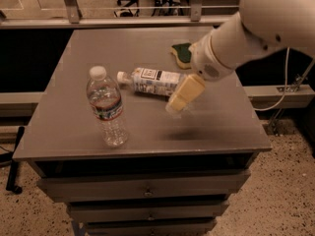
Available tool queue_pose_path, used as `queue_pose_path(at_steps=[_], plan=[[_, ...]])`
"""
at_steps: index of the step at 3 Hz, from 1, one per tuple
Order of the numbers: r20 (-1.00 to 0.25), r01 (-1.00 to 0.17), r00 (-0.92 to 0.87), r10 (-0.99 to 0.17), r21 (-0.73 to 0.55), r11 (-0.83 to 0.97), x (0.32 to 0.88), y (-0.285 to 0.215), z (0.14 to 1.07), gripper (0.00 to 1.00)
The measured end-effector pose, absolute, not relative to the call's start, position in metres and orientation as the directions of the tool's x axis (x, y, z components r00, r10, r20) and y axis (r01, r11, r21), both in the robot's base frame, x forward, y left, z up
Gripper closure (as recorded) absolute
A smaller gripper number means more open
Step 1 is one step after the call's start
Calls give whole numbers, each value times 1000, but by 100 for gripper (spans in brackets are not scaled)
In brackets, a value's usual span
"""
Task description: Knock blue plastic bottle over
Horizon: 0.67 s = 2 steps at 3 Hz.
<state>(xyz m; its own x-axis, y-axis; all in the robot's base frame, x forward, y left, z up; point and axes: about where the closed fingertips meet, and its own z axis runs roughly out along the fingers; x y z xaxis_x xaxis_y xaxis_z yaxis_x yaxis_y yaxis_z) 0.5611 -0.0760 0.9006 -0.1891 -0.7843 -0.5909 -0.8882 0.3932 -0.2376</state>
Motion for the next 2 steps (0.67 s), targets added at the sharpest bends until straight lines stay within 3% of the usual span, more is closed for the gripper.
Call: queue_pose_path(at_steps=[1,2], plan=[[-724,-866,-125,-678,-253,431,551,-78,888,0],[-779,-814,-82,-621,-307,493,555,-95,913,0]])
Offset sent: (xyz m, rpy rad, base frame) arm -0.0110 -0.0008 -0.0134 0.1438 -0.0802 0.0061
